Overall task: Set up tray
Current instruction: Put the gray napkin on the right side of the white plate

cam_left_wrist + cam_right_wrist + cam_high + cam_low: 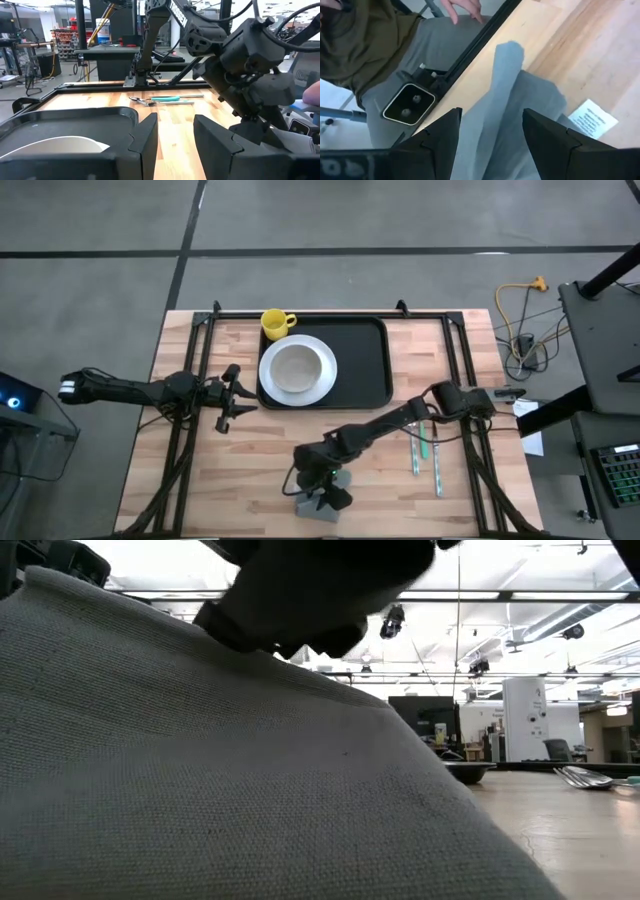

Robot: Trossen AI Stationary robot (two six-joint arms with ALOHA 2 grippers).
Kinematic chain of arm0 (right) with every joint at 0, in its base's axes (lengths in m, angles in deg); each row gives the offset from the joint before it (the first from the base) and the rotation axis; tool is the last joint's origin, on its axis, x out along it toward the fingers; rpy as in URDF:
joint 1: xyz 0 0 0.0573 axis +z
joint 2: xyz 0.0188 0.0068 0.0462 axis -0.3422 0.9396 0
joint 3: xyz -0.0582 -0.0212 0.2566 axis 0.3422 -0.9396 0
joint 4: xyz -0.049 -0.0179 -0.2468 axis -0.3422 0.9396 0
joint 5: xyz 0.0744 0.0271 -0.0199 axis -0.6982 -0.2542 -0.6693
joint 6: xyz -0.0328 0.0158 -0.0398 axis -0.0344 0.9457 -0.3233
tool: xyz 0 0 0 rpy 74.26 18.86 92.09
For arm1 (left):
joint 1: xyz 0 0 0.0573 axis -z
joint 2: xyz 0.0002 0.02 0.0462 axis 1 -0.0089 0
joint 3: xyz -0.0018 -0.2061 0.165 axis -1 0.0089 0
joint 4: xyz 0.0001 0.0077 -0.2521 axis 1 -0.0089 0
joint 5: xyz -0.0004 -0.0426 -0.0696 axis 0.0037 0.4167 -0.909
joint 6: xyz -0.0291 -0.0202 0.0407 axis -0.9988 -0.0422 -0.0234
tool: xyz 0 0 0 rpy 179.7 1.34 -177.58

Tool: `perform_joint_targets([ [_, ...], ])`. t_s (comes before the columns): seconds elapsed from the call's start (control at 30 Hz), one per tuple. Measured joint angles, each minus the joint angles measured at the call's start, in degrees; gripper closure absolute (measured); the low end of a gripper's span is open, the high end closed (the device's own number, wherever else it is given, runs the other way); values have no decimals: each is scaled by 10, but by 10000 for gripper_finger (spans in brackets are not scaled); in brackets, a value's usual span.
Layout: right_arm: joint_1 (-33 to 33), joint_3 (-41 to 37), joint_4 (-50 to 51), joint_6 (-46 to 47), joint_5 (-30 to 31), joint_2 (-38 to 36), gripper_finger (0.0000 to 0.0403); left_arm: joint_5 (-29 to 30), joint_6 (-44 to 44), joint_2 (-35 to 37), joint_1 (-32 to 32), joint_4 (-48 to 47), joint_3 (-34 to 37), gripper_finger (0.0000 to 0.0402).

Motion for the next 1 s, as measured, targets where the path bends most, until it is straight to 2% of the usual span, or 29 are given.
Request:
perform_joint_targets([
  [0.13, 0, 35, 67, -4, -2, 12, 231, 0, 0, -1, 0, 0, 0, 294],
  [0.23, 3, 44, 104, -24, -9, 21, 282, 0, 0, -1, 0, 0, 0, 294],
  [0.4, 2, 46, 106, -38, -55, 28, 378, 0, 0, -1, 0, 0, 0, 294],
  [0.53, 0, 48, 128, -47, -52, 25, 392, 0, 0, -1, 0, 0, 0, 294],
  [0.67, -1, 62, 182, -52, 6, 15, 395, 0, 0, -1, 0, 0, 0, 294],
  [0.87, -2, 69, 234, -56, 147, -3, 395, 0, 0, -1, 0, 0, 0, 294],
  [1.0, -2, 68, 269, -57, 188, -19, 395, 0, 0, -1, 0, 0, 0, 294],
])
